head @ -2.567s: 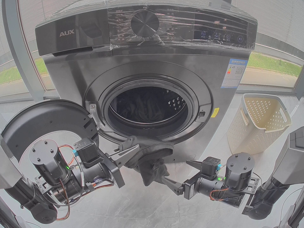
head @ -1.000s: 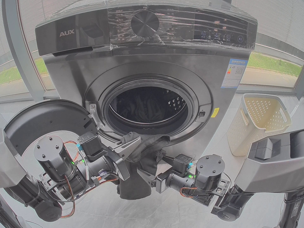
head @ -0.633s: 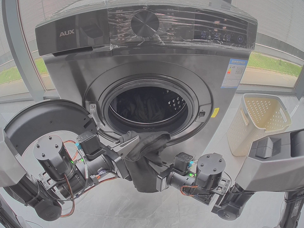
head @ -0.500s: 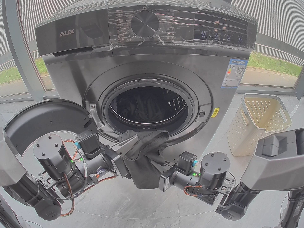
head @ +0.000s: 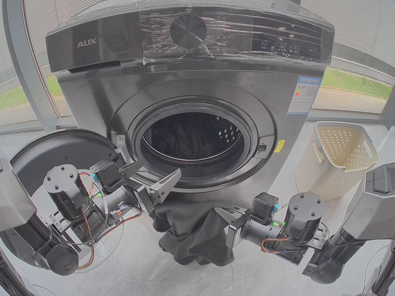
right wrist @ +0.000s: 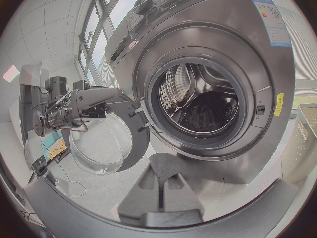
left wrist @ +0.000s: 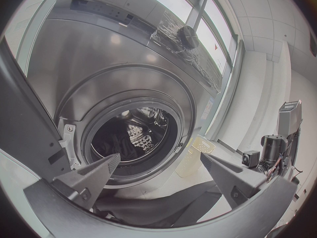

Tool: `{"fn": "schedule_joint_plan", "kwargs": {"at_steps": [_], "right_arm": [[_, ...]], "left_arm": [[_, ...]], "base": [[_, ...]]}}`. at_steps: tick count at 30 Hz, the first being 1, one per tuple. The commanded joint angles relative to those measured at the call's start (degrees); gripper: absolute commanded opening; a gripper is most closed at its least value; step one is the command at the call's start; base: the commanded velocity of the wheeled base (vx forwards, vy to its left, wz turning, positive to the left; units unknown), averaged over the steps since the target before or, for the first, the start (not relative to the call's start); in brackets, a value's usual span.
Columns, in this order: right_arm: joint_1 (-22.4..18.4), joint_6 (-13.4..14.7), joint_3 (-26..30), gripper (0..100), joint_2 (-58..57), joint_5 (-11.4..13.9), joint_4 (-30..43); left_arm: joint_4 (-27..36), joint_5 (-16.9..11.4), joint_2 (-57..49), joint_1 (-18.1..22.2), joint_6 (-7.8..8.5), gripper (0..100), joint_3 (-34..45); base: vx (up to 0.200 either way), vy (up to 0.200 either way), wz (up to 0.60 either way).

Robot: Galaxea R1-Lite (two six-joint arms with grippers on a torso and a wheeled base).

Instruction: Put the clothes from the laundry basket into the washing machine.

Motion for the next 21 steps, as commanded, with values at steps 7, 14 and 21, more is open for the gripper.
{"fn": "schedule_joint_plan", "kwargs": {"at_steps": [7, 14, 21], "right_arm": [[-0.72, 0.01, -0.66, 0, -1.80, 0.01, 0.10], [-0.72, 0.01, -3.56, 0, -2.77, -1.66, 0.10], [-1.42, 0.01, -6.99, 0, -3.21, -1.92, 0.62]], "left_arm": [[0.05, -0.08, 0.34, 0.15, 0.10, 100, 0.18], [-0.04, -0.61, 0.16, 0.06, 0.45, 100, 1.50], [-0.13, -1.66, 0.25, -1.26, 1.33, 100, 5.90]], "base": [[0.000, 0.000, 0.00], [0.000, 0.000, 0.00], [0.000, 0.000, 0.00]]}}
